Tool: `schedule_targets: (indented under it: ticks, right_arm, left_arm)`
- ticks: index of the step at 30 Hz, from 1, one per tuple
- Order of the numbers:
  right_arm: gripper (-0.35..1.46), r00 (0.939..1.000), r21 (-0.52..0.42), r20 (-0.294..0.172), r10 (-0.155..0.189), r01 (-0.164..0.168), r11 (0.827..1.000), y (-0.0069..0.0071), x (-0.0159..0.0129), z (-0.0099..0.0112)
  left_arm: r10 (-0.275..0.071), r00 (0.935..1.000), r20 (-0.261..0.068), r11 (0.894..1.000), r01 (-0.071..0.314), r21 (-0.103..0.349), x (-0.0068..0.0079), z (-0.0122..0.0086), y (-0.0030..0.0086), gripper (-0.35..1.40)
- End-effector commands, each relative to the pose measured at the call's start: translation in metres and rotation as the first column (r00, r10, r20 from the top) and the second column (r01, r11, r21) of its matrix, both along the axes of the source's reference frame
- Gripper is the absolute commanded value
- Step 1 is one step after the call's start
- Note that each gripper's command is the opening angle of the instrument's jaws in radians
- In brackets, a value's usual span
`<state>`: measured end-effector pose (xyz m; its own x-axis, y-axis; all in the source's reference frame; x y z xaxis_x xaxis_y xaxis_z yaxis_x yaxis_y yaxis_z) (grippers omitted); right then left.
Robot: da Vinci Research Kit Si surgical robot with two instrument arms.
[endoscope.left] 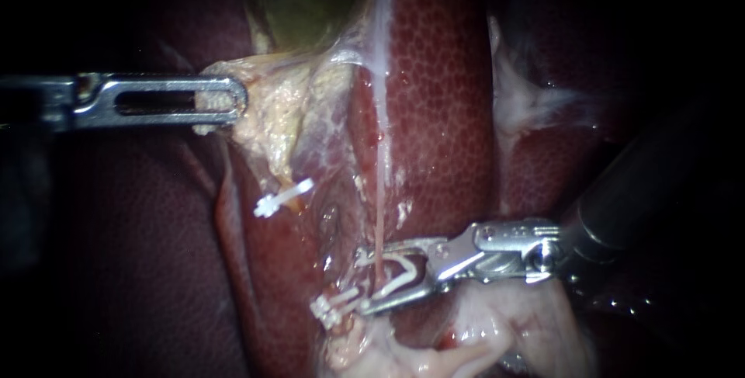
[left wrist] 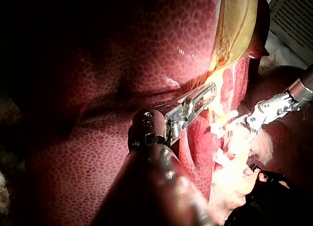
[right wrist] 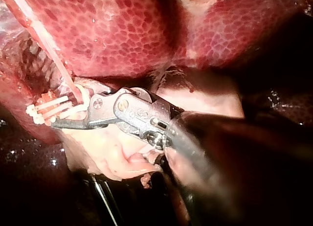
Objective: Clipping first clip right tube
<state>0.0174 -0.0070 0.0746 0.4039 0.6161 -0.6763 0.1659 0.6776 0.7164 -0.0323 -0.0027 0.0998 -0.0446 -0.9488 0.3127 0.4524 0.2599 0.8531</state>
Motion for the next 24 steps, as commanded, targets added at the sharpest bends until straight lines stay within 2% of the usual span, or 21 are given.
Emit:
schedule_targets:
  ticks: [1,5,10,13,24]
  right_arm:
    - [0.49,1.0,0.003,-0.001,-0.005,0.005,1.0,0.0,0.0,0.0]
    - [0.35,0.9996,0.026,-0.01,-0.027,0.027,0.999,0.0003,0.0,0.0001]
    - [-0.15,0.9988,0.095,-0.004,-0.048,0.048,0.994,0.0007,-0.0001,0.0003]
    - [-0.33,0.9989,0.108,0.001,-0.047,0.046,0.993,0.0008,0.0,0.0003]
    - [-0.35,0.9992,0.138,0.01,-0.039,0.037,0.99,0.0015,0.0,0.0002]
  left_arm:
    - [0.0,1.0,0.0,1.0,0.0,0.0,0.0,0.0,0.0,-0.35]
    - [0.0,1.0,0.0,1.0,0.0,0.0,0.0,0.0,0.0,-0.35]
    - [0.0,1.0,0.0,1.0,0.0,0.0,0.0,0.0,0.0,-0.35]
    - [0.0,1.0,0.0,1.0,0.0,0.0,0.0,0.0,0.0,-0.35]
    - [0.0,1.0,0.0,1.0,0.0,0.0,0.0,0.0,0.0,-0.35]
